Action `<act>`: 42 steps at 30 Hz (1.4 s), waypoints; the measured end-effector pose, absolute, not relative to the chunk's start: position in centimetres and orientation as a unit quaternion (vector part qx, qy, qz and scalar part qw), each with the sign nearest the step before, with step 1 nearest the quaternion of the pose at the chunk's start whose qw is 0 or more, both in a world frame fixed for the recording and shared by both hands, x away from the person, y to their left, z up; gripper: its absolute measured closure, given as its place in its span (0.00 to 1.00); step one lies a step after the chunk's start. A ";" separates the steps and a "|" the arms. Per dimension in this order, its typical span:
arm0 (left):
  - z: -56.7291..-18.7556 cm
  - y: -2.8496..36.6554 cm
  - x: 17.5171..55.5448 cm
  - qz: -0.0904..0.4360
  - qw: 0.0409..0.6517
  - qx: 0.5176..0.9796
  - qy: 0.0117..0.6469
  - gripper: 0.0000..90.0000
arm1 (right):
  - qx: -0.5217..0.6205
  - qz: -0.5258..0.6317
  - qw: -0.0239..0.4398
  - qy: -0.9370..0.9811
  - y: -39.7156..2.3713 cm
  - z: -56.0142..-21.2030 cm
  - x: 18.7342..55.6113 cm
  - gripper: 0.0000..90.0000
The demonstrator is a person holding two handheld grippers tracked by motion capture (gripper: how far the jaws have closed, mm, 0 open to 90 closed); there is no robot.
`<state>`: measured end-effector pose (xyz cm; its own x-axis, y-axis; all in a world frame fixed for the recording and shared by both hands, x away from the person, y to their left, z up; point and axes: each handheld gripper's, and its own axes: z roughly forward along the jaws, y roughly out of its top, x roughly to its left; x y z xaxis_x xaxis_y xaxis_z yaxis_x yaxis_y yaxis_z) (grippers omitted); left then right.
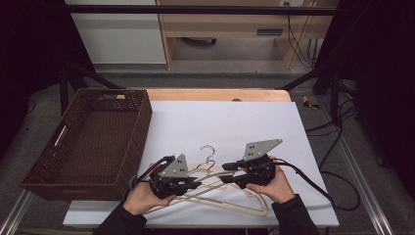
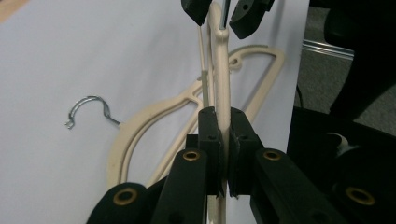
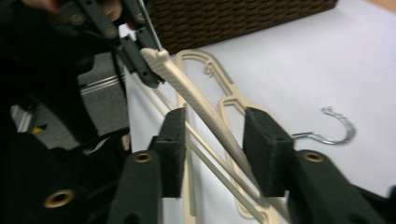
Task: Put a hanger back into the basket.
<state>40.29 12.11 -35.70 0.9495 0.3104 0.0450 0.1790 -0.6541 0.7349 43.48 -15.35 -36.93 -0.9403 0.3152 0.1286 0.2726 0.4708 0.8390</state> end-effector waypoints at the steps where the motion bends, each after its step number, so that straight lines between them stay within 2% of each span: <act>1: -35.6 12.2 40.2 0.083 0.397 0.903 0.140 0.95 | 0.174 0.487 0.034 0.855 -15.5 -36.8 43.4 0.55; 3: -35.2 12.3 40.1 0.090 0.401 0.899 0.150 0.95 | 0.178 0.498 0.070 0.846 -15.9 -36.4 43.2 0.45; 8: -34.5 12.8 39.8 0.108 0.423 0.879 0.191 0.95 | 0.208 0.514 0.133 0.821 -17.6 -35.6 42.9 0.30; 17: -33.0 14.1 39.5 0.144 0.442 0.852 0.242 0.95 | 0.279 0.519 0.167 0.791 -20.7 -35.6 42.9 0.17; 29: -28.2 17.6 40.0 0.186 0.445 0.834 0.268 0.95 | 0.339 0.511 0.196 0.765 -23.5 -36.4 42.7 0.09; 34: -25.8 19.8 41.1 0.193 0.453 0.828 0.268 0.95 | 0.356 0.510 0.203 0.756 -24.4 -36.8 42.2 0.07; 42: -24.3 23.5 43.4 0.208 0.442 0.823 0.289 0.95 | 0.380 0.509 0.211 0.743 -25.4 -37.2 41.8 0.04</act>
